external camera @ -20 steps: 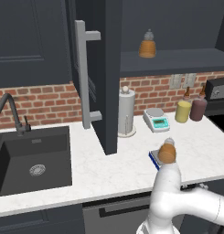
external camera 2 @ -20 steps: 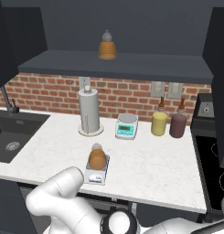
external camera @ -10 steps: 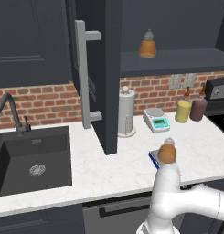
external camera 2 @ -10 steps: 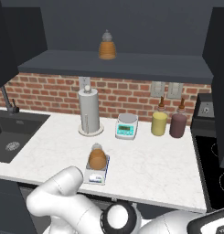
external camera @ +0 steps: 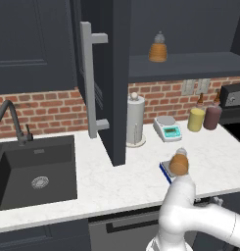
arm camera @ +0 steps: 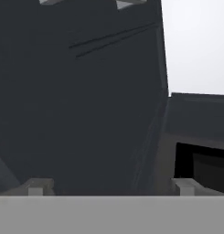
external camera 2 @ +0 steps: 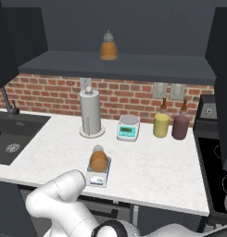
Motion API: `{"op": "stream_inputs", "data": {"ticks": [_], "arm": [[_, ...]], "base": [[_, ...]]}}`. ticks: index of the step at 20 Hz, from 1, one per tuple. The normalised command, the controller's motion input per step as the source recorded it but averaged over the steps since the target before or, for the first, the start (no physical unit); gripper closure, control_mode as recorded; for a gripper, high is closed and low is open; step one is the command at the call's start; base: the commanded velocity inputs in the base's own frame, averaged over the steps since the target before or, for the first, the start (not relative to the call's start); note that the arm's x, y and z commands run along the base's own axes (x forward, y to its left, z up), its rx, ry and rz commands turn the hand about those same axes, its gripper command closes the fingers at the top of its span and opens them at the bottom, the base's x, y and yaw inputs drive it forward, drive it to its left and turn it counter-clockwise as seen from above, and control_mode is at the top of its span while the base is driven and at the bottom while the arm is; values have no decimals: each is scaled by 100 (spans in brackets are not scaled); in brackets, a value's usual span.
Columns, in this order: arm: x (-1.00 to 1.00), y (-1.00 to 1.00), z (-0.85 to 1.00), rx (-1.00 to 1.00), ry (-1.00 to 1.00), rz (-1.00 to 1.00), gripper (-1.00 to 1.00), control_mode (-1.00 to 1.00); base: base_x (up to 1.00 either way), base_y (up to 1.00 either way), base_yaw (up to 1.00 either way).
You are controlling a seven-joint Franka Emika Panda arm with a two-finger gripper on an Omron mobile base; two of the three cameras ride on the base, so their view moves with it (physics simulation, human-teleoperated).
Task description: Pick the honey bottle and place it on the digital scale for weighing, and close the cabinet.
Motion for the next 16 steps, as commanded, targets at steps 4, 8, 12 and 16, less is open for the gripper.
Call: {"op": "stream_inputs", "data": {"ticks": [4,8,12,16], "arm": [[-24,97,97,0,-28,6,-100,-100],[-21,68,100,1,-26,4,-100,-100],[-30,75,98,3,-23,3,-100,-100],[-19,87,67,0,-22,0,-100,-100]], "base": [[0,0,0],[0,0,0],[0,0,0],[0,0,0]]}}
